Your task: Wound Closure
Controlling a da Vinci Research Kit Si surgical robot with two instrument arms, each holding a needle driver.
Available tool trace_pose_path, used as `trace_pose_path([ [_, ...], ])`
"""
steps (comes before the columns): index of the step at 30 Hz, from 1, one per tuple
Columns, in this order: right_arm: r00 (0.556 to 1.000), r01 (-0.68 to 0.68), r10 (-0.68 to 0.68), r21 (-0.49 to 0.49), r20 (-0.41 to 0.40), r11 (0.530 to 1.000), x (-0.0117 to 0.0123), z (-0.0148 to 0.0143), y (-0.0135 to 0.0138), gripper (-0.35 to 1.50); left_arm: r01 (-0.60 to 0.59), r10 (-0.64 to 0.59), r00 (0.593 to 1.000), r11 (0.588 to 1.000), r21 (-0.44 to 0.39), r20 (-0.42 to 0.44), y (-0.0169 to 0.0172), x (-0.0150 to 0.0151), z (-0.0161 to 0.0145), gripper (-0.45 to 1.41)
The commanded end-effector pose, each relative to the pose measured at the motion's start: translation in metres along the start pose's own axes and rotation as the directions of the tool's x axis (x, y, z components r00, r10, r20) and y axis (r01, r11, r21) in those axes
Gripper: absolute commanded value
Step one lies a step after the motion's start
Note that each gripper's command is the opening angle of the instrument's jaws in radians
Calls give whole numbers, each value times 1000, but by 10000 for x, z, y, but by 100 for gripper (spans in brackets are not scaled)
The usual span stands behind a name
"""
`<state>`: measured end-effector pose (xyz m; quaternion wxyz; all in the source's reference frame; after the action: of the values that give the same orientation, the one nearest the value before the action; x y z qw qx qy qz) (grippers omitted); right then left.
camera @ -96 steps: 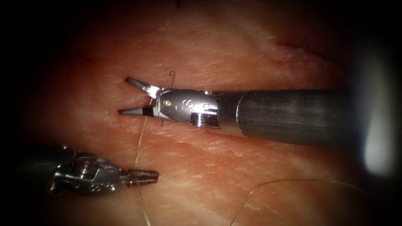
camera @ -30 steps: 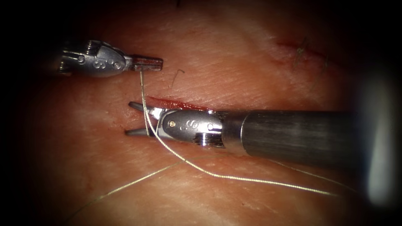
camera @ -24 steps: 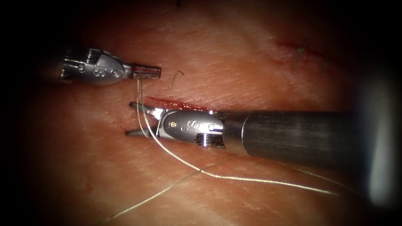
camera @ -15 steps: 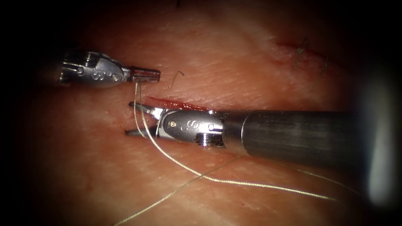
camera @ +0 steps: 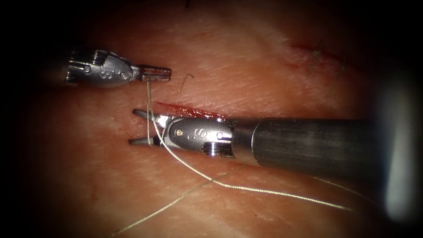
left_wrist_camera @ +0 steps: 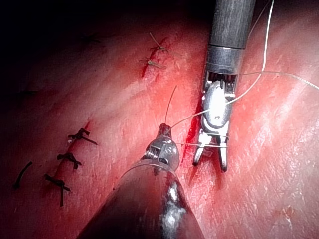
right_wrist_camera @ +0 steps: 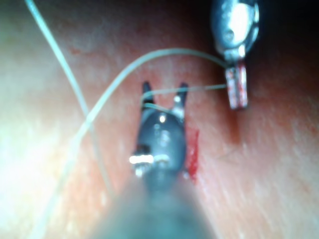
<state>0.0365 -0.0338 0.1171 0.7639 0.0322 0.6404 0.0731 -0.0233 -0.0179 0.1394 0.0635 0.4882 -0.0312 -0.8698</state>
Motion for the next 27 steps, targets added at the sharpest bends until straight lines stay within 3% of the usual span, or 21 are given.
trace_pose_path([
  [1, 1000, 0, 0, 2, -2, 1000, -3, 7, -2, 49, 4, -4, 1000, 1000, -2, -1, 1, -3, 8, -45],
  [27, 1000, 2, -2, 1, -2, 1000, -1, 6, 3, 49, 1, -1, 1000, 1000, -3, -3, 2, -6, 7, -45],
])
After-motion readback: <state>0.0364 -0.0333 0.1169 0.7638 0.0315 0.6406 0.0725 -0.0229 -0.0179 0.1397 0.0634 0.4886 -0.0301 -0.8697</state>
